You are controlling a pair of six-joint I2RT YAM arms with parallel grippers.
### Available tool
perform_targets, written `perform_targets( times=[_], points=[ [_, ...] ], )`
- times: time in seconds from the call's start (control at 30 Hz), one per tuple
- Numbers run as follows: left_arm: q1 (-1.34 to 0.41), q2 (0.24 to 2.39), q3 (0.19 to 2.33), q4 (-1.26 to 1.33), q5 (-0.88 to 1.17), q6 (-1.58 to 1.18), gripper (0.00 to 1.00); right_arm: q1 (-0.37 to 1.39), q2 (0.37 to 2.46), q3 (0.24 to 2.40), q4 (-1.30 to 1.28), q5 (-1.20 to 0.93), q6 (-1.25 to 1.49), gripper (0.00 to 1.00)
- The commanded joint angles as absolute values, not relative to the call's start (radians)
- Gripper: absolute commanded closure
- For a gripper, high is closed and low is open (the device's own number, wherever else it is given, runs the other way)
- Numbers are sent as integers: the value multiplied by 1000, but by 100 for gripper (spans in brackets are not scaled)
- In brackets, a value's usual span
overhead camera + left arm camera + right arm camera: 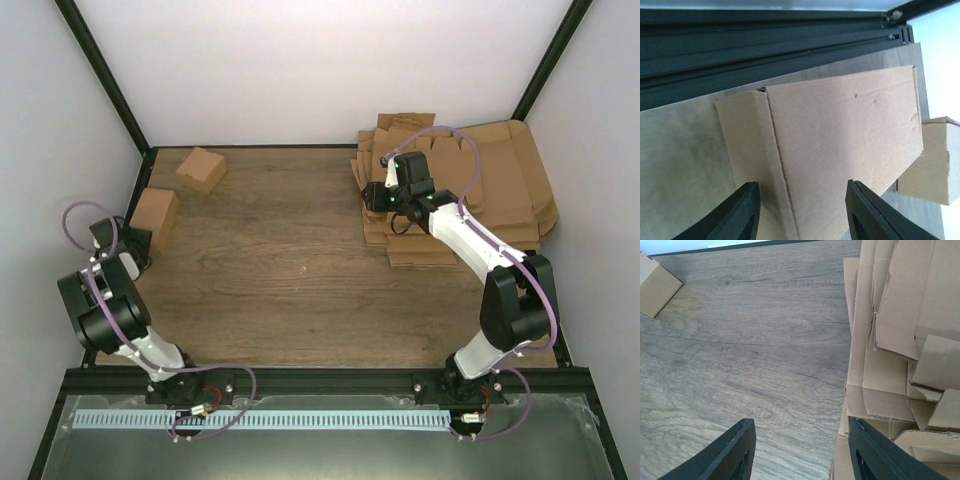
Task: Fold the paper box
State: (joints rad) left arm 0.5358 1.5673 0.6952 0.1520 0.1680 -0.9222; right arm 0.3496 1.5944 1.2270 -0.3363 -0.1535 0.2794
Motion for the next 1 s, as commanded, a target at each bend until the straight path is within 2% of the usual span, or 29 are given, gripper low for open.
perform_targets(
  times=[0.0, 0.13, 0.27, 0.37, 0.43, 0.5, 0.57, 0.73, 0.83, 0.97],
  points=[
    [525, 1669, 753, 246, 253, -901, 51, 358, 1541, 1227, -336, -174, 295, 46],
    [498, 1645, 752, 257, 272, -893, 45, 359, 1497, 1186, -328, -186, 304, 46],
    [425, 1499, 709, 176, 211, -833, 37, 357, 1357, 1033, -199, -165, 318, 43],
    [351, 1348, 631, 169, 166, -796, 27, 357, 1230, 901, -90, -158, 311, 26],
    [304, 1240, 578, 174, 162, -746, 13, 357, 1167, 845, -55, -132, 307, 14],
    [253, 1130, 536, 172, 173, -675, 1, 358, 1111, 788, -30, -56, 323, 6],
    [206, 1023, 487, 185, 184, -608, 0, 357, 1037, 692, 46, 8, 312, 0],
    [138, 827, 381, 179, 143, -468, 0, 356, 903, 453, 233, 115, 282, 0],
    [128, 783, 349, 160, 111, -410, 0, 354, 892, 409, 250, 90, 274, 0],
    [126, 808, 315, 190, 111, -396, 0, 354, 852, 268, 456, 31, 235, 0]
  ],
)
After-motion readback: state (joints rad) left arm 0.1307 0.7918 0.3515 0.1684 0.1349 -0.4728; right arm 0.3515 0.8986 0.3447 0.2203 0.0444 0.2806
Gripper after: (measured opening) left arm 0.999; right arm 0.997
